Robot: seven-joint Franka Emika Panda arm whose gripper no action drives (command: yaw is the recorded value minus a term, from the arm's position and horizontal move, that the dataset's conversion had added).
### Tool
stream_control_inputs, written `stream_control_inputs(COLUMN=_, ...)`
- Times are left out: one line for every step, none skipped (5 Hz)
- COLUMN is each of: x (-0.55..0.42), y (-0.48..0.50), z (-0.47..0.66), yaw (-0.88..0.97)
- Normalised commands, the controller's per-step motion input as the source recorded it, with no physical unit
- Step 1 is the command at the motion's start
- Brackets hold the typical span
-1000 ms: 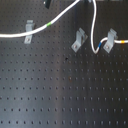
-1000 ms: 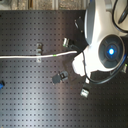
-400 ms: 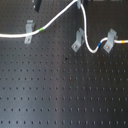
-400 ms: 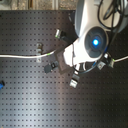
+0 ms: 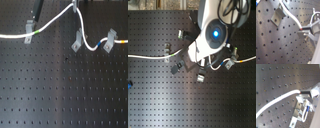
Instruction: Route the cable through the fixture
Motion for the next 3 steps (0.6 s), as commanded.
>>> stream_control_inputs(x=-0.016, y=0.03, z=0.09, yaw=0.0)
stream_control_inputs(x=-0.064, y=0.149, z=0.42, yaw=0.0)
stream_control_inputs(x=-0.056, y=0.16, z=0.33, yaw=0.01)
